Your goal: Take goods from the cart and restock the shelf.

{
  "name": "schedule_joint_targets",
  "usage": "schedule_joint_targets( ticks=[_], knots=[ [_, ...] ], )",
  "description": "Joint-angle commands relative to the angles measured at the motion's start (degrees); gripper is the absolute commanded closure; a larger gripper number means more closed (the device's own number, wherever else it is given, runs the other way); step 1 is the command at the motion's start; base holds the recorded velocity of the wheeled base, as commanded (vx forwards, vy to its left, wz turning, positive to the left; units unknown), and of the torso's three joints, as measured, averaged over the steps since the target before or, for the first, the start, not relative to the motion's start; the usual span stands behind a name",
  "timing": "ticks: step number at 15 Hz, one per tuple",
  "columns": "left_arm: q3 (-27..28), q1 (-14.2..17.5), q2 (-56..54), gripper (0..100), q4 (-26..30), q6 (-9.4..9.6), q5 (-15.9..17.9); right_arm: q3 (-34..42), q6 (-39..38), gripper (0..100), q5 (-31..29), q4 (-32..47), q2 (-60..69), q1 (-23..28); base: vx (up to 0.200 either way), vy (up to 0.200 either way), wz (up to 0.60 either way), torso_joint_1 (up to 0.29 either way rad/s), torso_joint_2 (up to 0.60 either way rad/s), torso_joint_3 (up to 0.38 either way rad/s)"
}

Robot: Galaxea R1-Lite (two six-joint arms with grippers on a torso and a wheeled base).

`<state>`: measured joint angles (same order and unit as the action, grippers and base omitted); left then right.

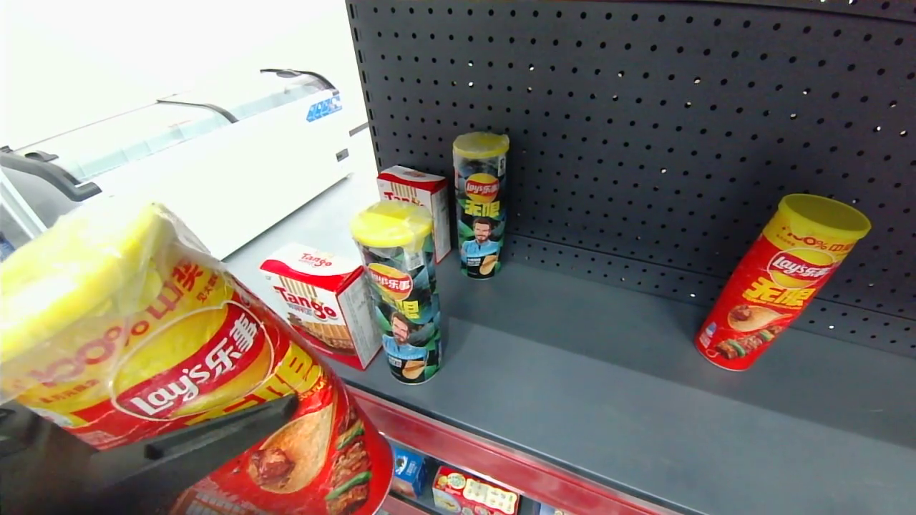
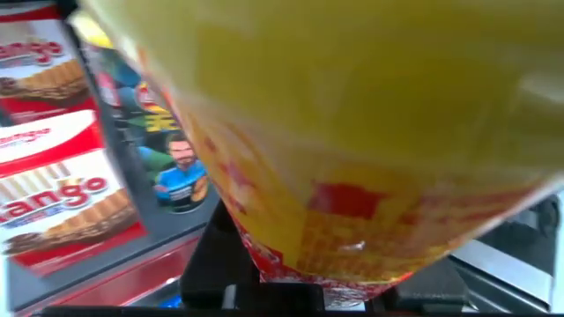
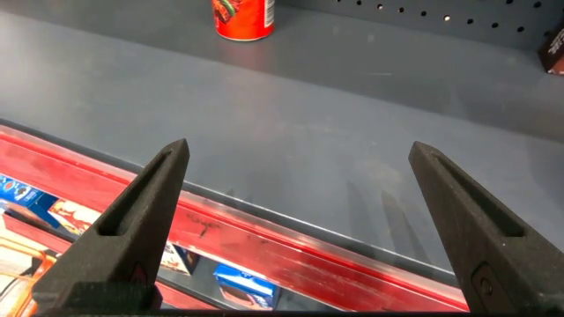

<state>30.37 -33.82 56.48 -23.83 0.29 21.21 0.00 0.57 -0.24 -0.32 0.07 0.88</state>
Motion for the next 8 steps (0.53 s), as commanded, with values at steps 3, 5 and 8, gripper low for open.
schedule_joint_targets(
  ticks=[3,5,8],
  knots=[
    [-0.66,-0.28,0.30,100,-0.07,0.15,0.67,0.00,0.04,0,-0.02,-0.03,-0.07,0.00,0.000,0.000,0.00,0.000,0.00,0.000],
    [-0.92,-0.28,0.74,100,-0.07,0.23,1.38,0.00,0.04,0,-0.02,-0.03,-0.07,0.00,0.000,0.000,-0.30,0.001,0.00,0.006],
    [-0.92,-0.20,1.00,100,-0.16,0.23,1.38,0.00,0.04,0,-0.02,-0.03,-0.07,0.00,0.000,0.000,-0.60,0.001,0.00,0.004]
  ],
)
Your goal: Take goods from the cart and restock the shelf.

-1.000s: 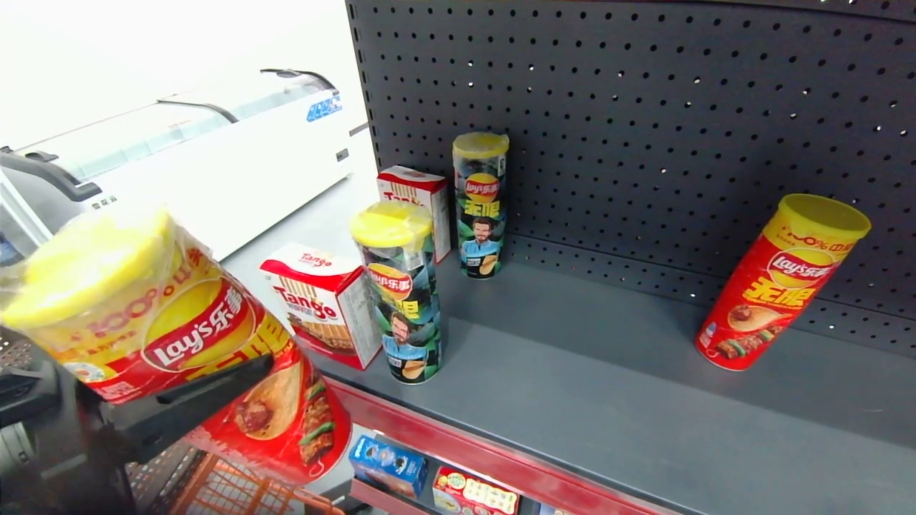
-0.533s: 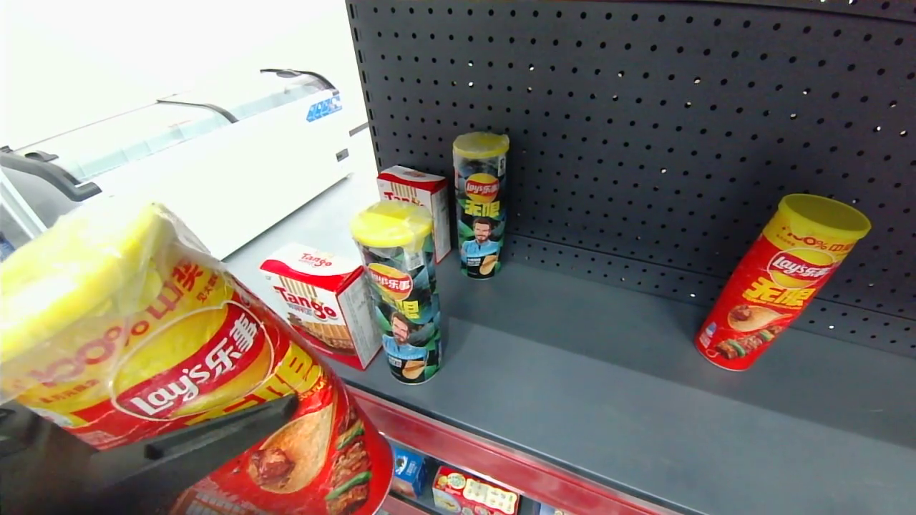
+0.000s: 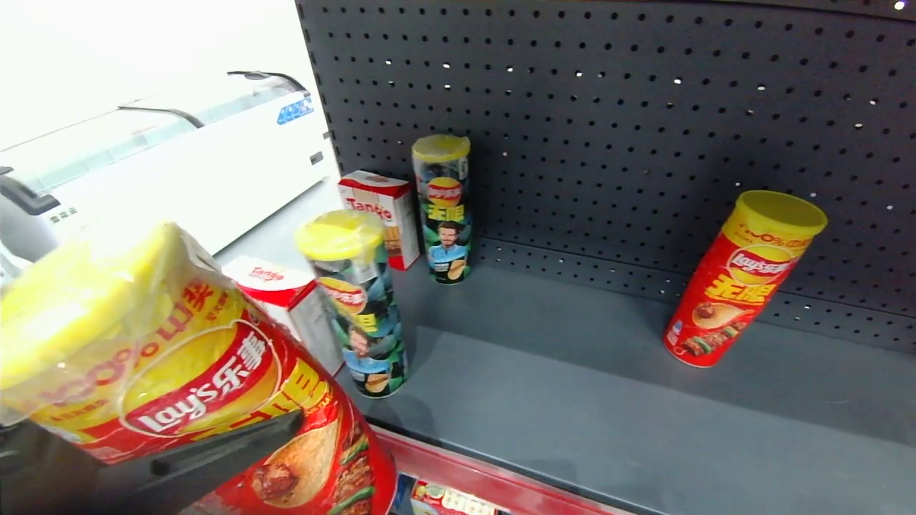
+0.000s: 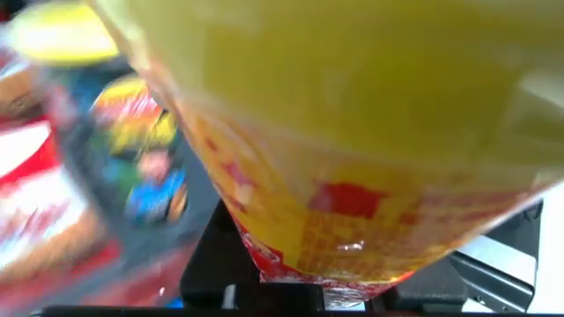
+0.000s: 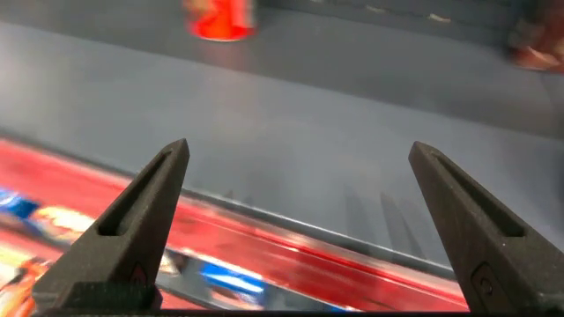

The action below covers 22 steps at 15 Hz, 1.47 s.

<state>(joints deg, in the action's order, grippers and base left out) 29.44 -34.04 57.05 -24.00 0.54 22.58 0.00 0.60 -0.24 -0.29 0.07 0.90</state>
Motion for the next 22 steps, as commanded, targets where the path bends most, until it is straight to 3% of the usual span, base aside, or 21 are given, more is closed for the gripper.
schedule_joint_targets(
  ticks=[1,5,19,22],
  knots=[
    [0.00,0.11,0.52,100,0.01,-0.01,0.01,0.00,0.02,0,-0.02,-0.06,-0.07,-0.02,0.000,0.000,-0.60,0.012,0.00,-0.002],
    [-0.70,0.37,0.52,100,0.01,-0.01,0.01,0.00,0.02,0,-0.02,-0.06,-0.07,-0.02,0.000,0.000,-0.60,0.002,0.00,-0.001],
    [-2.37,0.81,0.34,100,-0.17,-0.10,-0.25,0.00,0.02,0,0.07,-0.06,-0.07,-0.02,0.000,0.000,-0.04,0.000,0.00,0.000],
    [-2.37,2.75,0.16,100,-0.17,0.08,-0.34,0.00,0.19,0,0.16,-0.06,-0.07,-0.02,0.000,0.000,0.00,0.000,0.00,0.000]
  ],
)
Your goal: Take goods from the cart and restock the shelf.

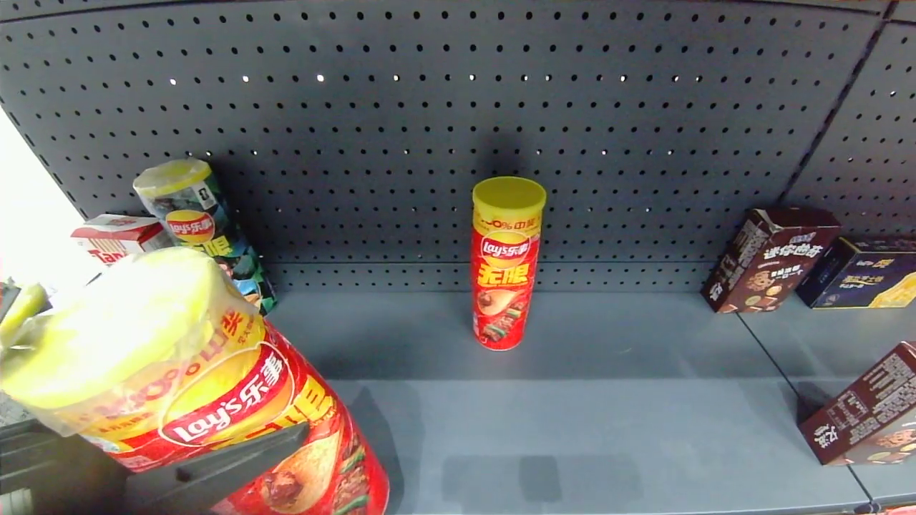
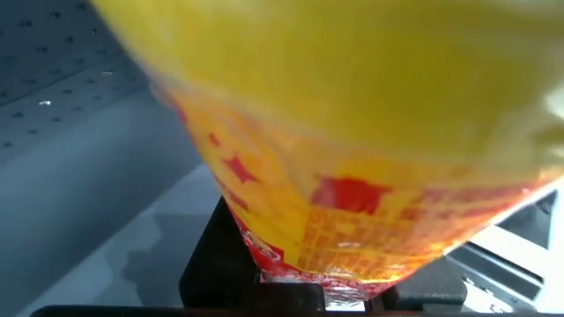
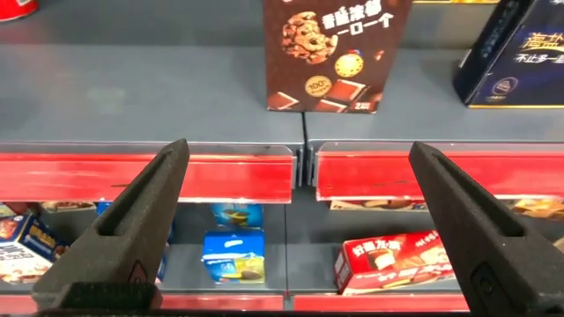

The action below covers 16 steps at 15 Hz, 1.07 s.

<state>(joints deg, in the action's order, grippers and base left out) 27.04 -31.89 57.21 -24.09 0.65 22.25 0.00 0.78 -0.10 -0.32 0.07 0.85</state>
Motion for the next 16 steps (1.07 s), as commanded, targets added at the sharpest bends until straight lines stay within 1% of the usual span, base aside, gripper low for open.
schedule_joint_targets(
  ticks=[1,2,3,4,5,6,7,8,9,11,12,13,14,15,16],
  knots=[
    [-0.06,0.78,-0.26,100,0.01,0.50,-0.28,0.00,0.27,0,0.10,0.05,-0.07,-0.06,0.000,0.000,0.00,0.000,0.00,0.000],
    [-0.23,0.78,-0.35,100,0.09,1.29,-1.33,0.00,0.27,0,0.36,0.05,-1.30,-0.68,0.000,0.000,0.00,0.000,0.00,0.000],
    [-0.85,0.87,-0.26,100,0.01,1.38,-2.21,0.00,0.45,0,0.62,-0.03,-2.27,-1.12,0.000,0.000,0.00,0.000,0.00,0.000],
    [-0.76,1.30,-0.26,100,-0.08,1.38,-2.56,-4.83,-0.08,0,3.44,-0.56,-5.17,-1.38,0.000,0.000,0.00,0.000,0.00,0.000],
    [-0.76,1.74,-0.17,100,-0.08,1.38,-2.56,-15.03,-3.24,0,4.93,-1.00,-18.09,-1.38,0.000,0.000,0.00,0.000,0.00,0.000],
    [-0.94,1.66,-0.17,100,-0.08,1.46,-2.47,-17.14,-4.47,0,4.93,-1.35,-21.25,-1.12,0.000,0.000,0.00,0.000,0.00,0.000],
    [-0.41,1.74,0.53,100,-0.08,1.38,-2.21,-21.36,-2.19,0,6.87,-2.14,-23.98,-2.26,0.000,0.000,0.00,0.000,0.00,0.000],
    [-0.50,1.83,0.62,100,-0.17,1.38,-2.21,-21.45,-0.69,0,7.39,-2.32,-25.12,-2.79,0.000,0.000,0.00,0.000,0.00,0.000],
    [-1.02,1.83,0.62,100,-0.17,1.29,-2.30,-23.38,4.67,0,8.10,-3.64,-29.96,-3.67,0.000,0.000,0.00,0.000,0.00,0.000],
    [-1.11,1.83,0.62,100,-0.17,1.29,-2.21,-23.55,4.76,0,8.10,-3.73,-30.22,-3.75,0.000,0.000,0.00,0.000,0.00,0.000],
    [-0.85,1.83,0.62,100,-0.34,1.29,-2.30,-28.48,6.43,0,9.50,-5.13,-37.87,-8.41,0.000,0.000,0.00,0.000,0.00,0.000],
    [-0.85,1.83,0.62,100,-0.26,1.20,-2.30,-29.27,6.43,0,9.50,-5.13,-38.75,-9.38,0.000,0.000,0.00,0.000,0.00,0.000],
    [-0.94,1.74,0.71,100,-0.17,1.20,-2.30,-31.64,6.43,0,9.50,-5.13,-41.82,-12.63,0.000,0.000,0.00,0.000,0.00,0.000],
    [-0.94,1.83,0.62,100,-0.26,1.20,-2.30,-34.37,6.43,0,9.41,-5.48,-45.69,-16.94,0.000,0.000,0.00,0.000,0.00,0.000],
    [-1.02,1.92,0.62,100,-0.26,1.20,-2.38,-35.77,6.34,0,9.41,-6.63,-48.59,-18.96,0.000,0.000,0.00,0.000,0.00,0.000]
  ],
)
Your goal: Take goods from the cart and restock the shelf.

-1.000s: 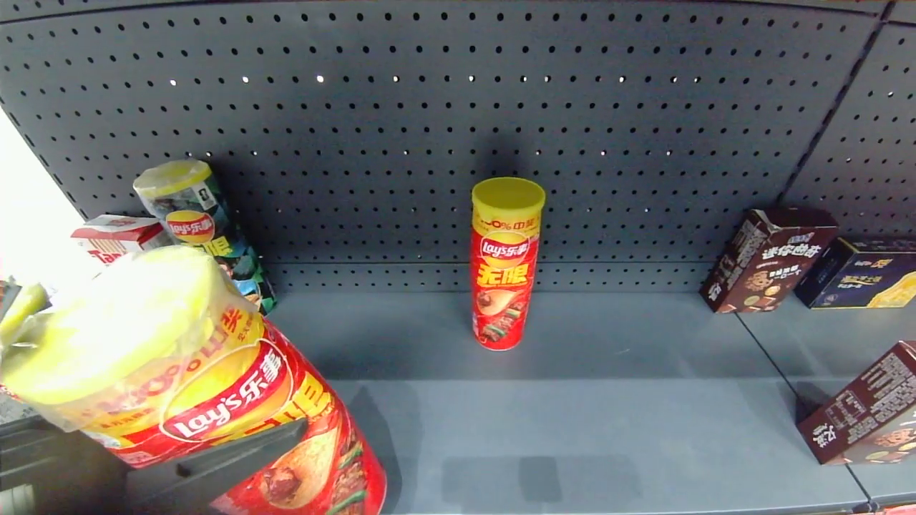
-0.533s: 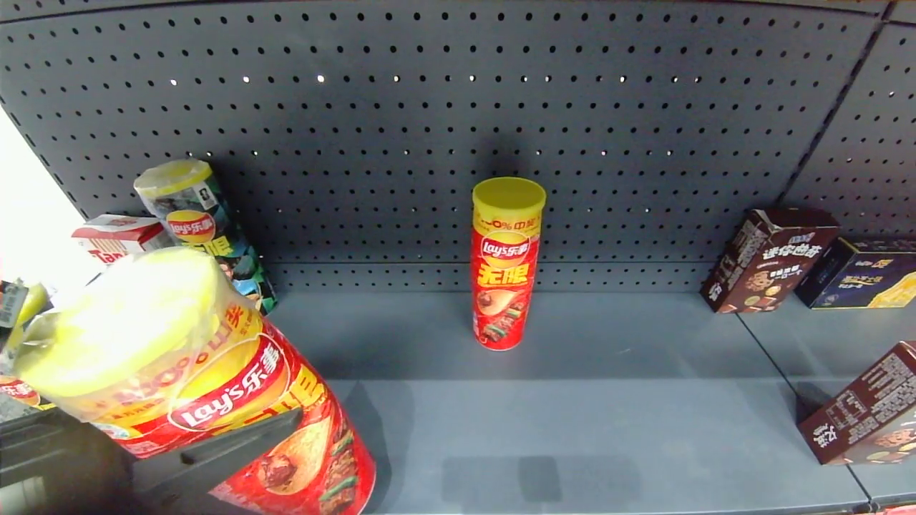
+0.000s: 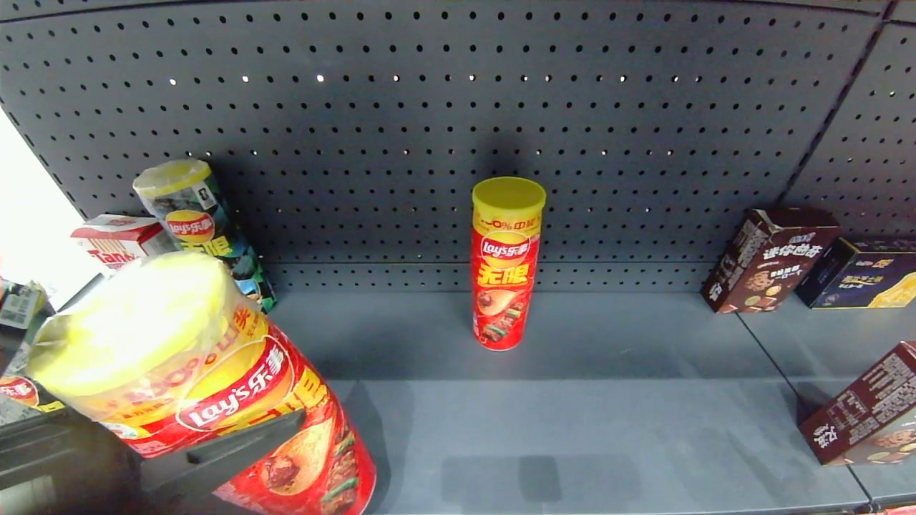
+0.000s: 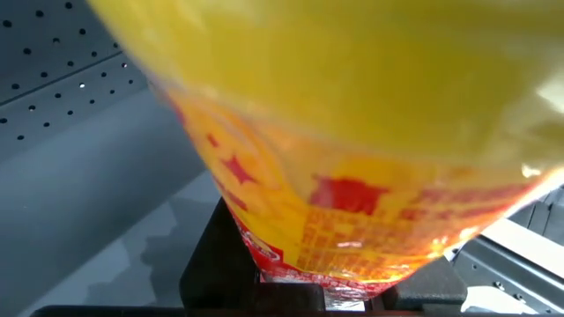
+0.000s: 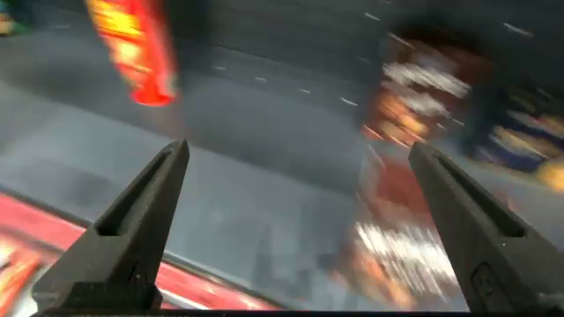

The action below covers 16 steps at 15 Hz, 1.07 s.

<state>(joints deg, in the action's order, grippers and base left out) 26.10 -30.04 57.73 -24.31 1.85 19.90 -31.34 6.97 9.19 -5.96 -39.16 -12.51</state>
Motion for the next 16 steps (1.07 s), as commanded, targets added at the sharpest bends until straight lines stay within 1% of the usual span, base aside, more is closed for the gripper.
schedule_joint_targets(
  ticks=[1,3,4,6,8,9,11,13,14,16],
  knots=[
    [-0.17,0.15,0.10,100,-0.04,-0.01,-0.12,-4.96,0.15,0,0.12,-2.04,-10.85,-6.39,0.000,0.000,0.00,0.000,0.00,0.000],
    [-0.08,0.15,0.10,100,-0.04,-0.01,-0.38,-7.24,0.15,0,0.21,-7.75,-18.41,-9.55,0.000,0.000,0.00,0.000,0.00,0.000],
    [-0.17,0.15,0.10,100,-0.04,-0.01,-0.38,-8.03,0.06,0,0.21,-8.28,-19.82,-10.34,0.000,0.000,0.00,0.000,0.00,0.000],
    [-0.17,0.15,0.01,100,-0.04,-0.01,-0.47,-12.52,-0.03,0,0.30,-8.28,-25.71,-13.68,0.000,0.000,0.00,0.000,0.00,0.000],
    [-0.17,0.15,0.01,100,0.05,-0.10,-0.47,-14.98,-0.03,0,1.97,-7.57,-28.70,-13.86,0.000,0.000,0.00,0.000,0.00,0.000],
    [-0.17,0.15,0.01,100,0.05,-0.10,-0.47,-17.17,-0.03,0,3.90,-7.40,-31.16,-13.95,0.000,0.000,0.00,0.000,0.00,0.000],
    [-0.17,0.15,0.01,100,0.05,-0.10,-0.47,-22.10,-0.12,0,4.34,-7.57,-36.08,-14.04,0.000,0.000,0.00,0.000,0.00,0.000],
    [-0.17,0.24,0.10,100,0.14,-0.18,-0.47,-24.64,-0.12,0,5.31,-8.19,-39.95,-13.86,0.000,0.000,0.00,0.000,0.00,0.000],
    [-0.26,0.15,0.10,100,0.14,-0.18,-0.47,-25.00,-0.12,0,6.72,-8.54,-40.65,-13.86,0.000,0.000,0.00,0.000,0.00,0.000],
    [-0.17,0.15,0.54,100,0.14,-0.18,-0.38,-26.05,0.41,0,11.81,-9.86,-44.08,-13.86,0.000,0.000,0.00,0.000,0.00,0.000]
  ],
)
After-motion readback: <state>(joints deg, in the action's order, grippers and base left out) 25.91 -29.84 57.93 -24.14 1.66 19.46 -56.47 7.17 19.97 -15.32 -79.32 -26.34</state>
